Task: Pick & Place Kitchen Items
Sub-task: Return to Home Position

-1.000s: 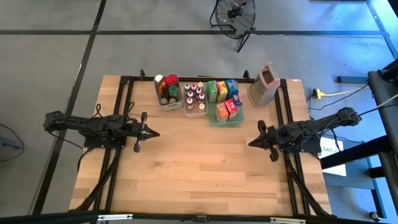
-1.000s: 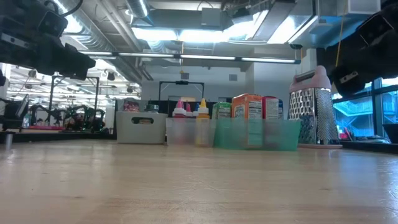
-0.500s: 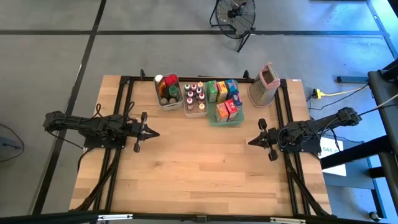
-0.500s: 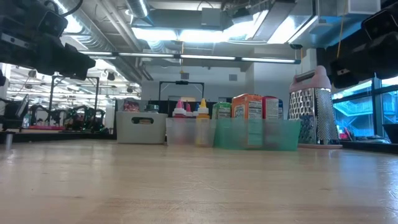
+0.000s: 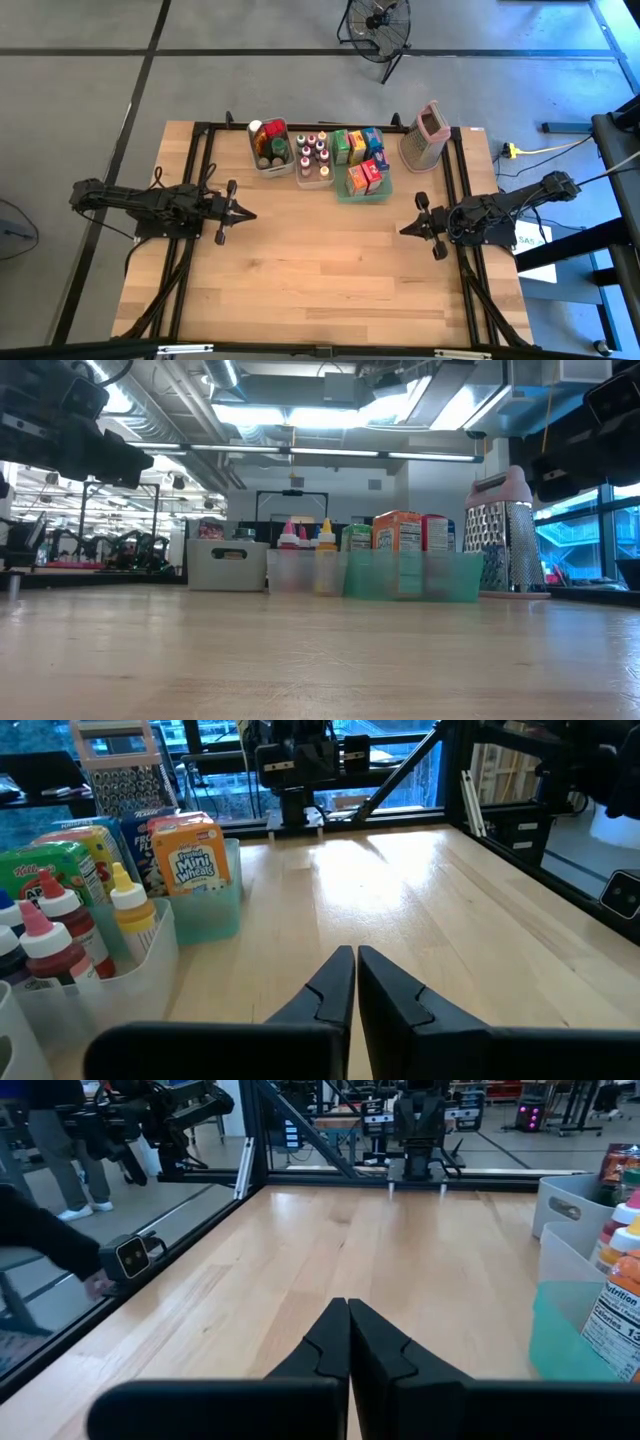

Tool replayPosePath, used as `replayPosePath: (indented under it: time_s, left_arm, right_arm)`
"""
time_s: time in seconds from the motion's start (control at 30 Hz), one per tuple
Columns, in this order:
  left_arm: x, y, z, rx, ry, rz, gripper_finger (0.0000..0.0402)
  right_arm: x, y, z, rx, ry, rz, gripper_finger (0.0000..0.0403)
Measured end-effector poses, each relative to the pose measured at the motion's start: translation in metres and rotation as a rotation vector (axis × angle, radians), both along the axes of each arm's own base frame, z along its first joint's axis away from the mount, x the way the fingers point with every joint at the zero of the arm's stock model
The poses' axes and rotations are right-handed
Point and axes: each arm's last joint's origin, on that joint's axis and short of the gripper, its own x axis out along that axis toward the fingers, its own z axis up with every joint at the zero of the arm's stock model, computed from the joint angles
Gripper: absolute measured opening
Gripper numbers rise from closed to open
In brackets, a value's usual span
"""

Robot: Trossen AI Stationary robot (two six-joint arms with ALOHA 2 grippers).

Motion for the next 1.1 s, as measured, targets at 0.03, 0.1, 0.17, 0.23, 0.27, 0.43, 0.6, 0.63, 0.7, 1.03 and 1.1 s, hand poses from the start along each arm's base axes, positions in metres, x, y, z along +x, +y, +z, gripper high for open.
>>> replayPosePath:
  time_s: [0.03,0.1,0.17,0.23,0.27,0.43,0.6,0.63,0.7,1.03,1.1]
  left_arm:
    - [0.000,0.000,0.000,0.000,0.000,0.000,0.0013]
    - [0.000,0.000,0.000,0.000,0.000,0.000,0.0015]
    - [0.000,0.000,0.000,0.000,-0.001,0.000,0.0015]
    - [0.000,0.000,0.000,0.000,-0.001,0.000,0.0015]
    - [0.000,0.000,0.000,0.000,-0.001,0.000,0.0015]
    - [0.000,0.000,0.000,0.000,-0.002,0.000,0.0017]
    - [0.000,0.000,0.000,0.000,-0.002,0.000,0.0016]
    - [0.000,0.000,0.000,0.000,-0.002,0.000,0.0016]
    - [0.000,0.000,0.000,0.000,-0.002,0.001,0.0015]
    - [0.000,0.000,0.000,0.000,-0.004,0.002,0.0014]
    - [0.000,0.000,0.000,0.000,-0.006,0.002,0.0012]
  right_arm:
    - [0.000,0.000,0.000,0.000,0.000,0.001,0.0001]
    - [0.000,0.001,0.000,0.001,0.001,0.006,0.0001]
    - [0.000,0.001,0.000,0.002,0.001,0.009,0.0001]
    - [0.000,0.001,0.000,0.002,0.001,0.010,0.0001]
    - [0.000,0.001,0.000,0.002,0.001,0.010,0.0001]
    - [-0.001,0.001,0.002,0.009,-0.017,0.009,0.0001]
    - [-0.004,0.000,0.006,0.027,-0.066,0.010,0.0001]
    - [-0.005,-0.001,0.007,0.033,-0.080,0.010,0.0001]
    - [-0.007,-0.001,0.010,0.045,-0.113,0.009,0.0001]
    - [-0.009,-0.005,0.016,0.068,-0.180,-0.016,0.0001]
    - [-0.009,-0.006,0.016,0.068,-0.183,-0.027,0.0001]
